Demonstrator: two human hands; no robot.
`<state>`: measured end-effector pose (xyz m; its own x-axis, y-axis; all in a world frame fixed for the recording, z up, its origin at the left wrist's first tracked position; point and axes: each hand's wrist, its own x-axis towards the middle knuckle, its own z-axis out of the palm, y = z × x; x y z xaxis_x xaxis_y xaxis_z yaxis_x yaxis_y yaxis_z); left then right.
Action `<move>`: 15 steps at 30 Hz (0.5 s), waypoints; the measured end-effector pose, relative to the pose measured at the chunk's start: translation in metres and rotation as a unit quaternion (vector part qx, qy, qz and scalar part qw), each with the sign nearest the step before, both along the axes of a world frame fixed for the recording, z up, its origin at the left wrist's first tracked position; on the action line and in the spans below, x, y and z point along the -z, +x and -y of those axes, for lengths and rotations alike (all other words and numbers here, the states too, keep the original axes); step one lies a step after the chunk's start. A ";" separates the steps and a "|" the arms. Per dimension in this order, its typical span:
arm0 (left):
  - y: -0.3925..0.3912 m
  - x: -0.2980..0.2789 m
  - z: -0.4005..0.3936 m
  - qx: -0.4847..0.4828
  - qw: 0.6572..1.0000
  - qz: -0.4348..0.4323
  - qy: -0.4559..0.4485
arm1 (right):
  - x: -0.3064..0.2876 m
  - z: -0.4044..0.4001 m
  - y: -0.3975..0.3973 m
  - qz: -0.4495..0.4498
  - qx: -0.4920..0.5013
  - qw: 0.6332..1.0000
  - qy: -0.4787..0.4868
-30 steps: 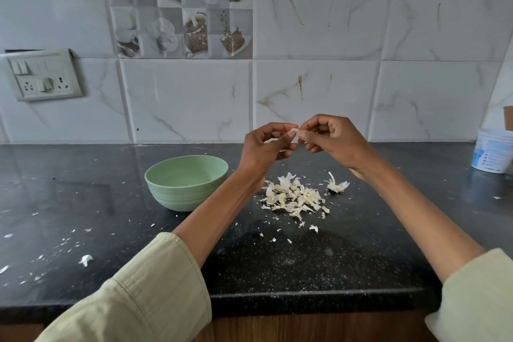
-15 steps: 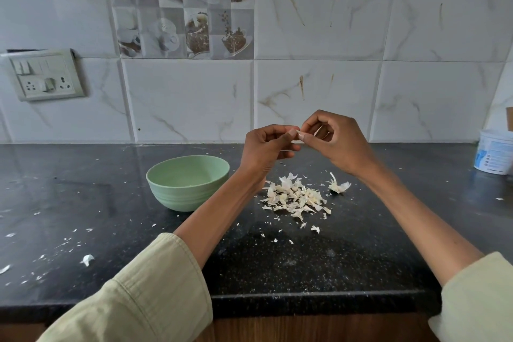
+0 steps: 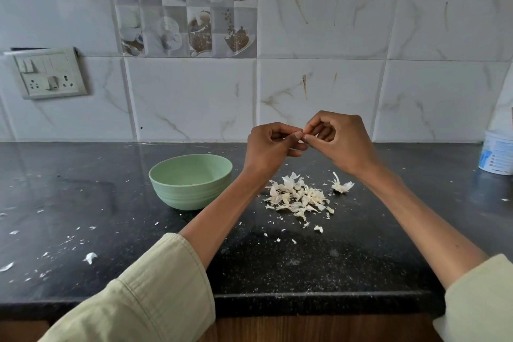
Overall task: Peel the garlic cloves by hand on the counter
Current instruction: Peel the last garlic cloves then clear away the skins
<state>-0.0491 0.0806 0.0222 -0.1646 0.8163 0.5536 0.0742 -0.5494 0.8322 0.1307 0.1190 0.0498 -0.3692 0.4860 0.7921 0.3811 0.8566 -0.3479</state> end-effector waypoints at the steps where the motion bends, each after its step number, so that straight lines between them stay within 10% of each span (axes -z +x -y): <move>1: 0.000 0.000 0.000 0.001 1.000 -0.005 0.001 | 0.000 0.000 0.000 -0.002 0.000 1.000 -0.003; 15: 0.002 -0.002 0.004 -0.022 0.999 -0.028 0.025 | -0.001 0.004 0.002 -0.007 -0.005 1.000 -0.016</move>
<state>-0.0471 0.0766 0.0242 -0.1674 0.7797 0.6034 0.1455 -0.5858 0.7973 0.1324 0.1154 0.0511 -0.3638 0.5077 0.7809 0.3677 0.8486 -0.3804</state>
